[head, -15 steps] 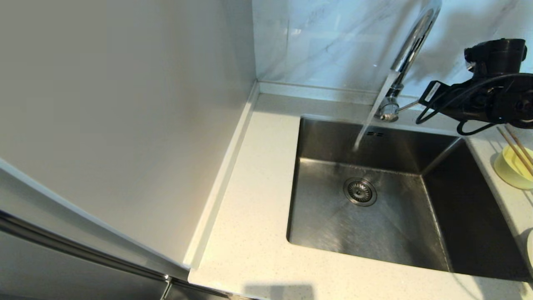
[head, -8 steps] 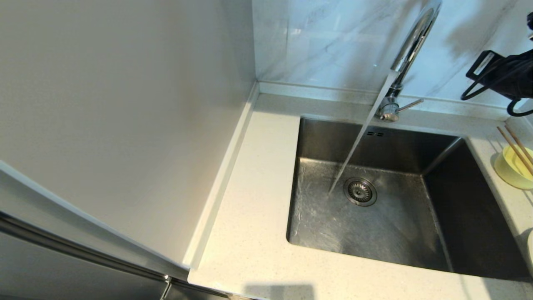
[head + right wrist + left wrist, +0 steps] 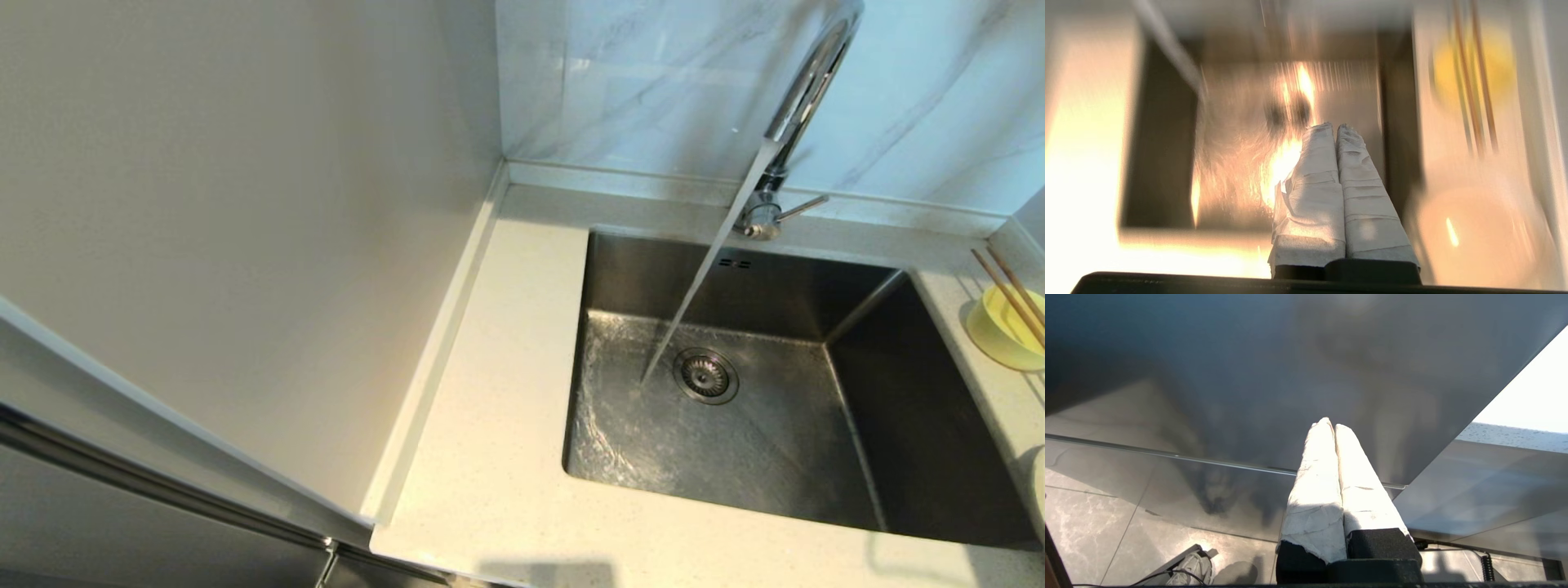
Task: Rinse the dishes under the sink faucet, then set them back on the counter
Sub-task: Pick up the plate
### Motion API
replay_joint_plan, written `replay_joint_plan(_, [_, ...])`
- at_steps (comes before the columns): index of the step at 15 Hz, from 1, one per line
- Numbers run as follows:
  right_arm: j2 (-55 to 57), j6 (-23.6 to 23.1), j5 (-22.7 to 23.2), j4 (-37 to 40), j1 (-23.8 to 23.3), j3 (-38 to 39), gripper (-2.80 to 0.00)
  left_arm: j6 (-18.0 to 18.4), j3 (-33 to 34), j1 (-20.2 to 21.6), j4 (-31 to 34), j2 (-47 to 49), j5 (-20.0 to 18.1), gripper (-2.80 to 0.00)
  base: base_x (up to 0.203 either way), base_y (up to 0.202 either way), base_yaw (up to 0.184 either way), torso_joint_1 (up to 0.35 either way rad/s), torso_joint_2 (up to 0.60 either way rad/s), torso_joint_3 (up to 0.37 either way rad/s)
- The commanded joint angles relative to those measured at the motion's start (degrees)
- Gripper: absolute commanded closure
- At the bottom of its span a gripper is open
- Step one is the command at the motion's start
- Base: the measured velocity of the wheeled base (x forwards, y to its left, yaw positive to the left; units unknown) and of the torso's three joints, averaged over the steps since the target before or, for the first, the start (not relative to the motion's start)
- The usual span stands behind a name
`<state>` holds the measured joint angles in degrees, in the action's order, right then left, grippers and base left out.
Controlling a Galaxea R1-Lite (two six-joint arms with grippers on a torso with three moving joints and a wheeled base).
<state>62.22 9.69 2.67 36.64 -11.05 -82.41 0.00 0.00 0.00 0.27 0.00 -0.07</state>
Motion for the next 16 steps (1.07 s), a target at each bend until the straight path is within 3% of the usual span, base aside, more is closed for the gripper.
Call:
replay_joint_plan(1, [-10.61,-1.63,0.3,20.63,-0.28,1.52,0.0,0.0,0.0,0.0,0.0,0.0,-0.01,0.0,0.0,0.0,0.0,0.0,0.0,0.0])
replay_joint_plan(3, [-14.56,-4.51,0.56,30.22,-0.43,5.1,0.0,0.0,0.0,0.0,0.0,0.0,-0.01,0.0,0.0,0.0,0.0,0.0,0.0,0.0])
replay_joint_plan(7, [-19.25,-11.23,-3.34,33.24,-0.63,15.5,0.0,0.0,0.0,0.0,0.0,0.0,-0.01,0.0,0.0,0.0,0.0,0.0,0.0,0.0])
replay_joint_plan(8, [-20.19,-11.42,-4.54,31.95,-0.64,16.44,-2.8,0.0,0.0,0.0,0.0,0.0,-0.01,0.0,0.0,0.0,0.0,0.0,0.0,0.0])
replay_joint_plan(16, [-11.97,-10.97,-2.43,27.76,-1.89,19.21,-2.8,0.0,0.0,0.0,0.0,0.0,-0.01,0.0,0.0,0.0,0.0,0.0,0.0,0.003])
